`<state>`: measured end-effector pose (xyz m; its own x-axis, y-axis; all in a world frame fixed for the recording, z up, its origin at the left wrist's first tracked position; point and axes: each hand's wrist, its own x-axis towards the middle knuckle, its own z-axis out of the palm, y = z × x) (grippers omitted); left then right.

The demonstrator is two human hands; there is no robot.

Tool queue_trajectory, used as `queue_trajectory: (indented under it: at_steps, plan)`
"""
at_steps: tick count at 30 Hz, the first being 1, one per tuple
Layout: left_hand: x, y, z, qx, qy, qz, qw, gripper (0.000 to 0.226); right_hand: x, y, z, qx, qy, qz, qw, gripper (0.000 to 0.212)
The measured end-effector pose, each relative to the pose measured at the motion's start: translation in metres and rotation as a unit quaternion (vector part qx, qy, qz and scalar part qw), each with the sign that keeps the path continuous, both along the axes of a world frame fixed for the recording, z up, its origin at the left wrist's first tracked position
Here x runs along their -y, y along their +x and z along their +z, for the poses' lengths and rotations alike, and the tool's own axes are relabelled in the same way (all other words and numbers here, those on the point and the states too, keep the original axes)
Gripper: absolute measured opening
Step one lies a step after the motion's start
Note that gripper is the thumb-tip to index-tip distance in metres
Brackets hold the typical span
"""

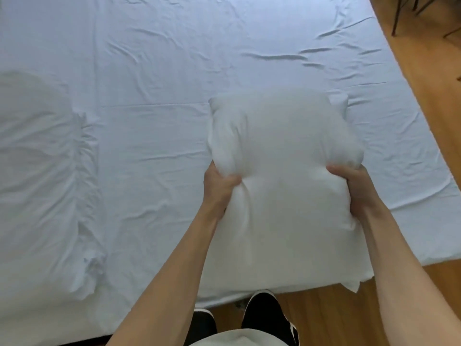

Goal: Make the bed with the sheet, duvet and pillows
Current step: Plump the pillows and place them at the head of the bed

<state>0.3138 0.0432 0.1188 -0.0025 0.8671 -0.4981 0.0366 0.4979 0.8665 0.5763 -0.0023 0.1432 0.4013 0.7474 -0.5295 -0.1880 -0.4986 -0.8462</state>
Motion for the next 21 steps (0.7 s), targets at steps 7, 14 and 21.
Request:
queue_trajectory:
  at_steps: [7,14,21]
  plan:
    - [0.006,-0.176,0.076,-0.023,0.076,0.062,0.995,0.041,-0.015,-0.178,0.063,-0.030,0.102,0.044,0.993,0.026]
    - [0.017,-0.398,0.166,-0.124,0.172,0.156,0.965,0.043,-0.039,-0.396,0.110,-0.083,0.171,0.141,0.972,0.040]
    - [0.031,-0.594,0.213,-0.240,0.239,0.232,0.912,0.041,-0.064,-0.586,0.130,-0.162,0.203,0.222,0.940,0.044]
